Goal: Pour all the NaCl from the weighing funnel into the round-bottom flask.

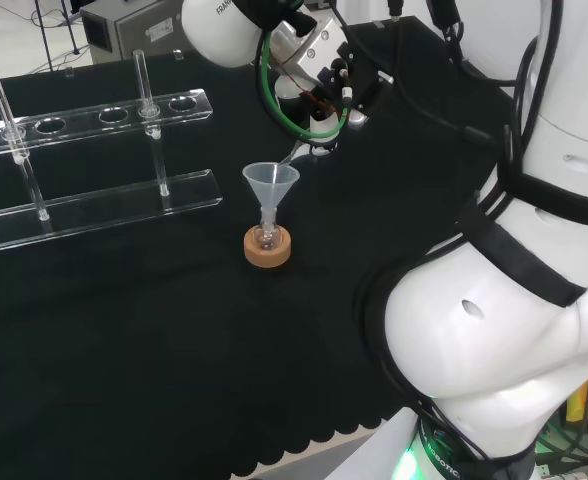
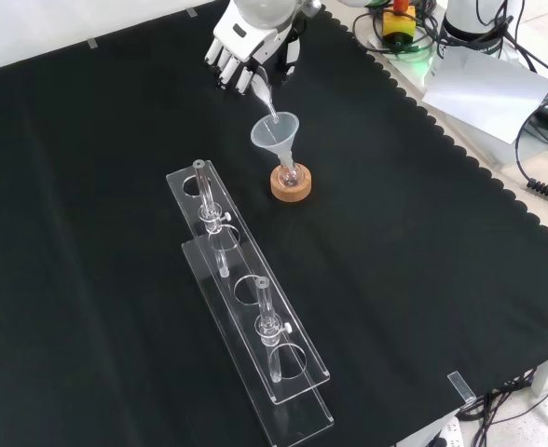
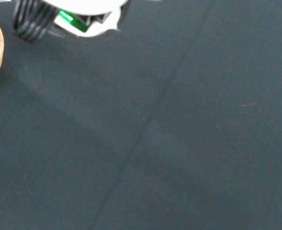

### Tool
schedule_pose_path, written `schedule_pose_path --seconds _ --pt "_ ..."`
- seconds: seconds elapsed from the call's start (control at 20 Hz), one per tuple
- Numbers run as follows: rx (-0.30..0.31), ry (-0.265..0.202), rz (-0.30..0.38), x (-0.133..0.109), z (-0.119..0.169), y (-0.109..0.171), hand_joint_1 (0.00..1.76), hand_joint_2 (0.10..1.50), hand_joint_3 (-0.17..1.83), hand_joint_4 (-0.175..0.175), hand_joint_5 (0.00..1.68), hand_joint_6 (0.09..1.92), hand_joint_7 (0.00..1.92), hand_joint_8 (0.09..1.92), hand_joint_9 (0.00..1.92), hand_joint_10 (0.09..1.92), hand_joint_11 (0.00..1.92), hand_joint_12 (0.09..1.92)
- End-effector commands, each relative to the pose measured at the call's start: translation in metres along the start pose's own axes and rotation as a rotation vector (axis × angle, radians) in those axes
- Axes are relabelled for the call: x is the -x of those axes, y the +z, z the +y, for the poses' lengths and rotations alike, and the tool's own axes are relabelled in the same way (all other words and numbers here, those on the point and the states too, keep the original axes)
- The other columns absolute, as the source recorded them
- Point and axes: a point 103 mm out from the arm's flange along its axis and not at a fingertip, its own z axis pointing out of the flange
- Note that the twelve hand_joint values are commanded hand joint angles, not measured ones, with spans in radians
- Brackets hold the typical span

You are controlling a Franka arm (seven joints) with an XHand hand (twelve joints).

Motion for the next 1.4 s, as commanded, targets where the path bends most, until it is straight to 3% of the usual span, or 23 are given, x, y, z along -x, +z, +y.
schedule_pose_path --seconds 0.05,0.4,1.4 --pt "-0.012 0.007 -0.034 0.0003 0.0018 -0.0022 1.1 0.65 0.78 0.175 1.15 0.94 0.55 0.68 0.88 0.47 0.62 1.2" --pt "-0.023 0.024 -0.055 -0.0053 0.0018 -0.0075 1.1 0.65 0.78 0.175 1.15 0.94 0.55 0.68 0.88 0.47 0.62 1.2" --pt "-0.032 0.007 -0.09 -0.0017 -0.0005 -0.0108 1.1 0.65 0.78 0.175 1.15 0.95 0.54 0.67 0.87 0.47 0.61 1.2"
